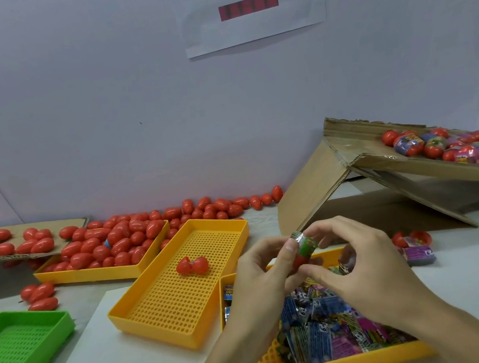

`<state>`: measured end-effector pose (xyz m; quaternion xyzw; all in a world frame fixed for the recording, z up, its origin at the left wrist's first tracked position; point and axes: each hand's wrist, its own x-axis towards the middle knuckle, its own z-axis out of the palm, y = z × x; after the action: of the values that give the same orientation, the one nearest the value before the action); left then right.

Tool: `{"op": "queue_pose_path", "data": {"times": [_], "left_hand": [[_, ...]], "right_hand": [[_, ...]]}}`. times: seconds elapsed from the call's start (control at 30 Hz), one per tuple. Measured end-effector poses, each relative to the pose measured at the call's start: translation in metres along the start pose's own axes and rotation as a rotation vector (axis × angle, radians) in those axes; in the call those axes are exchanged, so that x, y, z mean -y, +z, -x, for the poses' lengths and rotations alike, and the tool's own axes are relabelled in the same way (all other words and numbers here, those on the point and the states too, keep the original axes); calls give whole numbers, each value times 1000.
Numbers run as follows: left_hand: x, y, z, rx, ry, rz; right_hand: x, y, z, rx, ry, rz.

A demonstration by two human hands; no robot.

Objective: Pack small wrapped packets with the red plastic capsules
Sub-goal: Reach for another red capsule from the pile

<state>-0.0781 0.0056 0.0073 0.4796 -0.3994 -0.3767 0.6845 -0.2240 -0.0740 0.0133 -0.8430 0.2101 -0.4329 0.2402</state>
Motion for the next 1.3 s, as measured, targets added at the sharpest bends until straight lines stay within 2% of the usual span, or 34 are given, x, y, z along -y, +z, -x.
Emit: {"op": "queue_pose_path", "data": {"times": [0.23, 0.6, 0.87, 1.03, 1.3], "left_hand": [[2, 1, 0, 51, -86, -5], [-1, 5, 6, 271, -136, -181], [-4, 5, 5, 287, -141, -196], [-10, 7, 9, 268, -50, -250], [-10, 4, 8, 292, -140, -279]], "right_hand": [[1, 4, 2, -26, -40, 136], [2, 1, 1, 34, -54, -15], [2, -2, 0, 53, -34, -71], [2, -1, 2, 98, -7, -116], [1, -1, 1, 169, -15, -113]]}}
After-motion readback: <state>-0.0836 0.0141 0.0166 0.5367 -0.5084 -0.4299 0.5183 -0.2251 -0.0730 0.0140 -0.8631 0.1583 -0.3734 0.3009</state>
